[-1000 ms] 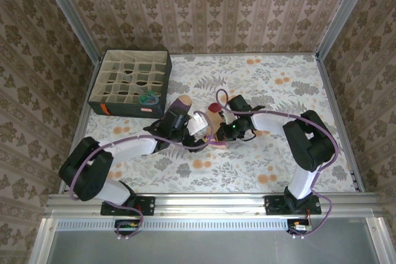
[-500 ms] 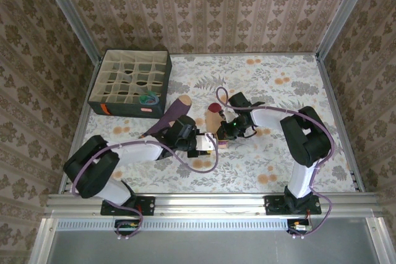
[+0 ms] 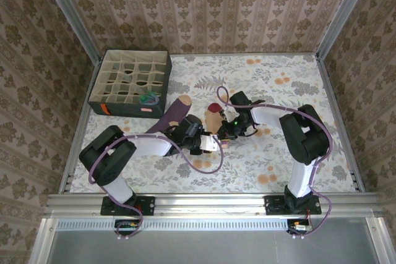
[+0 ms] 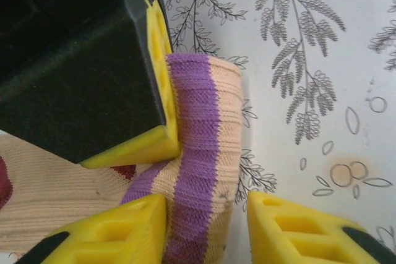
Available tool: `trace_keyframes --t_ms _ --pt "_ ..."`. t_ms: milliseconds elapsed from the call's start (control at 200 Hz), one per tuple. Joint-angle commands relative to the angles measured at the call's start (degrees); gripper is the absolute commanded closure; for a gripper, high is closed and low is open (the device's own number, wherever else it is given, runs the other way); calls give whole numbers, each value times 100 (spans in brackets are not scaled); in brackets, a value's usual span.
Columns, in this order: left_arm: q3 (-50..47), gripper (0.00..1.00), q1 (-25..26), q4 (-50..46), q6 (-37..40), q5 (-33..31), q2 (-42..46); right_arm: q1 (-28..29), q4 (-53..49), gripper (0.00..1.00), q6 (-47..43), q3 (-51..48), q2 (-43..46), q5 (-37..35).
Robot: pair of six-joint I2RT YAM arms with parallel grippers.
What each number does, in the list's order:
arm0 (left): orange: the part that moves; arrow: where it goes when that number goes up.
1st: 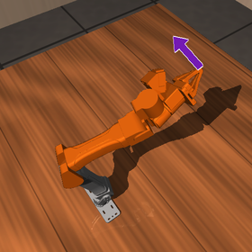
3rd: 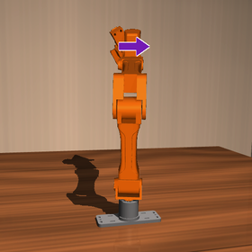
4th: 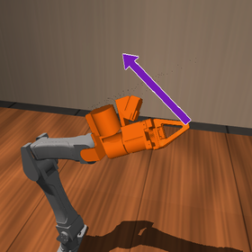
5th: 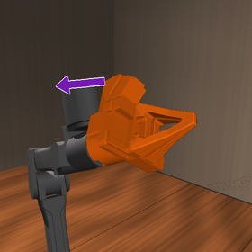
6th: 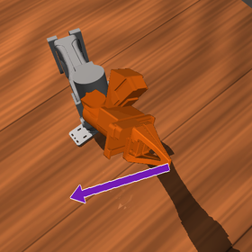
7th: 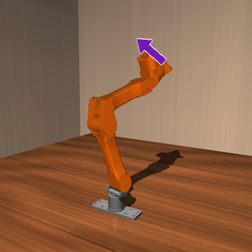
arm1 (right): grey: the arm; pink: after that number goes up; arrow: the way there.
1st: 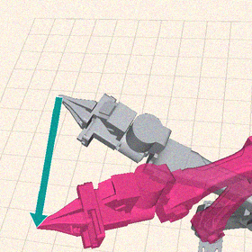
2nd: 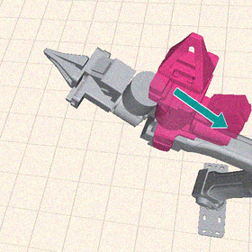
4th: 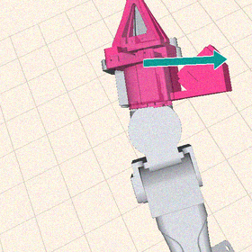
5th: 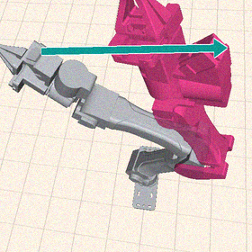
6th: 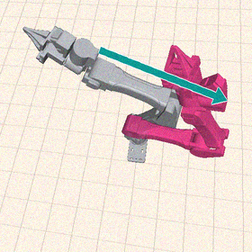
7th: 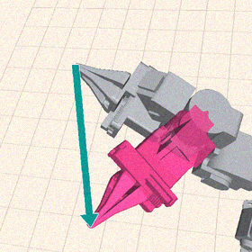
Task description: Roll the socks
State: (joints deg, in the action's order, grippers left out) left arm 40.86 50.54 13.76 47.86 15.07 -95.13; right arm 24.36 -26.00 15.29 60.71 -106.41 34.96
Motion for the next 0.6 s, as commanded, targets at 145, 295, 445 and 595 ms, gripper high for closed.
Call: trace_keyframes --t_ms 145,295,445,595 --pt "273 84 18 -251 65 -154 -517 -37 -795 100 -394 -142 -418 -203" --pt "503 100 48 -879 51 -91 -616 -45 -796 100 -521 -161 -326 -35" --pt "660 100 35 -1468 -161 349 -544 -272 90 73 -11 -635 205 319" --pt "1118 100 0 -2346 -673 812 -623 -501 992 62 524 -1192 961 266"
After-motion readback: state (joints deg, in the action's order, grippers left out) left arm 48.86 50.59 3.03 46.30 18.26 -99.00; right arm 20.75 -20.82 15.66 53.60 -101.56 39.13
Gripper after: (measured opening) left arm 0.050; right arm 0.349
